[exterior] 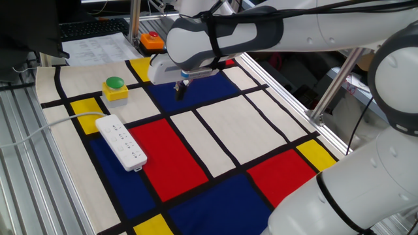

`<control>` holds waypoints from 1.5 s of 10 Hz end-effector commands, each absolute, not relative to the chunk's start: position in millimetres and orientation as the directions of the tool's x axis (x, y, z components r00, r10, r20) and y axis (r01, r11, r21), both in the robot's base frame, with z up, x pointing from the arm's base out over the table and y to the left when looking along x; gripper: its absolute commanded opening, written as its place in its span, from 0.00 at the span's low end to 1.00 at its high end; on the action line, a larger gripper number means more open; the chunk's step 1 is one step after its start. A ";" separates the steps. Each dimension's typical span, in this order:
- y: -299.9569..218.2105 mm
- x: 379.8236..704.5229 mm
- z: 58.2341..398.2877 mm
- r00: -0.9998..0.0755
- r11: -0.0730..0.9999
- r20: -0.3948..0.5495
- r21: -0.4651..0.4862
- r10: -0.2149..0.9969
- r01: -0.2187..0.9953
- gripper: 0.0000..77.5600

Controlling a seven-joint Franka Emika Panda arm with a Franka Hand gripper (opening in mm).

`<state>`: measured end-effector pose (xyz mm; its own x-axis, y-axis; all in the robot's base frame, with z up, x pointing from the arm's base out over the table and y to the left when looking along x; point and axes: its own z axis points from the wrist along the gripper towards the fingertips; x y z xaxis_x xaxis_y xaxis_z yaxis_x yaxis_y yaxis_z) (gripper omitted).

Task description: Turn off the power strip by pressing the button

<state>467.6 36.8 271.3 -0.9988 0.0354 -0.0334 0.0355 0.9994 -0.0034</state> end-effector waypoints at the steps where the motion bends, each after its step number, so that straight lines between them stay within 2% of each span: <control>1: 39.1 468.5 267.1 -0.998 1.000 -0.069 -0.005 0.003 0.003 0.00; 2: 39.1 468.5 267.1 -0.998 1.000 -0.067 0.006 -0.013 -0.013 0.00; 4: 39.1 468.5 267.1 -0.995 0.993 -0.070 0.096 -0.068 -0.075 0.00; 5: 39.1 468.5 267.1 -0.994 0.990 -0.069 0.104 -0.086 -0.093 0.00; 6: 39.1 468.5 267.1 -0.998 0.999 -0.056 0.032 -0.040 -0.042 0.00; 7: 39.1 468.5 267.1 -0.998 0.999 -0.056 0.032 -0.040 -0.042 0.00; 8: 39.1 468.5 267.1 -0.995 0.990 -0.034 -0.110 -0.094 -0.090 0.00; 9: 39.1 468.5 267.1 -0.995 0.995 -0.023 -0.023 -0.101 -0.101 0.00; 10: 39.1 468.5 267.1 -0.994 0.994 -0.019 -0.005 -0.109 -0.109 0.00; 15: 39.1 468.5 267.1 -0.977 0.977 0.036 0.017 -0.211 -0.211 0.00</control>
<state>467.9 39.2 266.1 -0.9812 -0.1903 0.0312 -0.1902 0.9817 0.0047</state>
